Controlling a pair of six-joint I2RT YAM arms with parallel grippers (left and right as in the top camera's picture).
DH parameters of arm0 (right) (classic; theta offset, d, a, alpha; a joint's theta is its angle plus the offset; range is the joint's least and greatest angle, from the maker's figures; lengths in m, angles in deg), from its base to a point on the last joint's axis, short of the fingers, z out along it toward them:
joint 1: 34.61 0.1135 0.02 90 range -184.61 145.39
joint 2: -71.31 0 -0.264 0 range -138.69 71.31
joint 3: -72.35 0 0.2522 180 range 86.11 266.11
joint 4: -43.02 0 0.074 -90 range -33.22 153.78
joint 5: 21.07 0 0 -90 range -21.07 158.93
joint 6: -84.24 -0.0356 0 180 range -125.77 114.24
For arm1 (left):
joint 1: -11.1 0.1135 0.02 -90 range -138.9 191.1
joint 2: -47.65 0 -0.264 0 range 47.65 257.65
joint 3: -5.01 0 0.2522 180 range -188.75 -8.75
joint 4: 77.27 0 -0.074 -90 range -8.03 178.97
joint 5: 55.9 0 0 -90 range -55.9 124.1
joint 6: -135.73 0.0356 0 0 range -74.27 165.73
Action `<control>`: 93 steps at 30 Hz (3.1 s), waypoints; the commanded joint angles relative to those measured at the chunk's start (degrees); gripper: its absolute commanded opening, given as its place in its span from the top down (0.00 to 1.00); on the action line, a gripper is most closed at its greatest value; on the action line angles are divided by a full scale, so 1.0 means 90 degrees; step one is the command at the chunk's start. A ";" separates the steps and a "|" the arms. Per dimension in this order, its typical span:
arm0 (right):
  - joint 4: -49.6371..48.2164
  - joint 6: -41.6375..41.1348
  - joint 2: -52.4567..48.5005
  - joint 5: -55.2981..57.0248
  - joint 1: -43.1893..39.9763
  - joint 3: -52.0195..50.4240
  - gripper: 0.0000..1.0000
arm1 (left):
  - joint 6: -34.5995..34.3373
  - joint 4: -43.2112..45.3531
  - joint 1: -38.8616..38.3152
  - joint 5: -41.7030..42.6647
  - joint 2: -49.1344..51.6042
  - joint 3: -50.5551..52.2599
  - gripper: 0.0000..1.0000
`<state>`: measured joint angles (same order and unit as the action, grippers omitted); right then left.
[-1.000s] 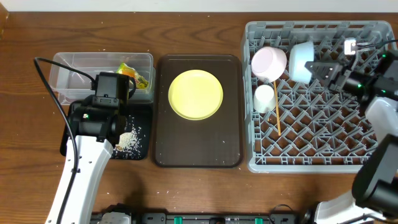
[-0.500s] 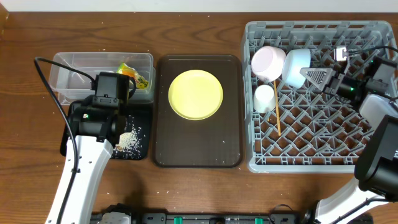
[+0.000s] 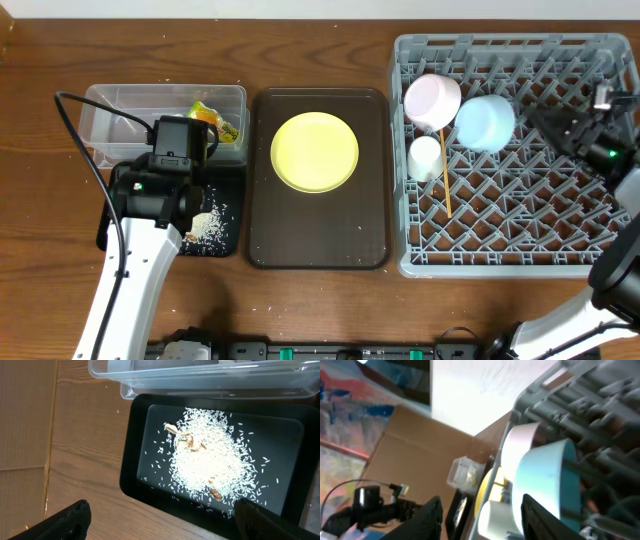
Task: Sort waste into correct bins and load items into the dishwasher rack
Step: 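Release the blue bowl and raise the right gripper out of the rack, then move the right gripper left and grip the yellow plate rim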
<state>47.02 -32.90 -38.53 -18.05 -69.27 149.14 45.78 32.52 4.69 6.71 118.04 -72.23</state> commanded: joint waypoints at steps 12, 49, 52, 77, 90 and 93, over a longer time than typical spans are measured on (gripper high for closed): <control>-0.6856 -0.6657 -0.0034 0.0435 0.0236 0.0143 0.51 | 0.0039 -0.0012 0.0027 -0.0080 0.0007 -0.0058 0.06; 0.4182 0.2506 -0.0126 0.9918 0.7463 0.3325 0.55 | 0.0039 -0.0012 0.0027 -0.0080 0.0007 -0.0058 0.06; 0.4454 0.2504 -0.0318 1.1487 0.8099 0.3325 0.59 | 0.0039 -0.0010 0.0027 -0.0078 0.0007 -0.0058 0.06; 0.5277 0.1928 -0.1462 1.0350 0.7475 0.3315 0.69 | 0.0039 -0.0012 0.0027 -0.0080 0.0007 -0.0058 0.06; 0.5642 0.1926 -0.1804 1.0253 0.7512 0.3300 0.83 | 0.0039 -0.0012 0.0027 -0.0080 0.0007 -0.0058 0.06; 0.5632 0.1923 -0.1802 1.0253 0.7514 0.3300 0.99 | 0.0039 -0.0010 0.0027 -0.0080 0.0007 -0.0058 0.06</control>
<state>97.21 -15.50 -53.73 74.58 -2.03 178.21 45.78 32.52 4.69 6.71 118.04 -72.23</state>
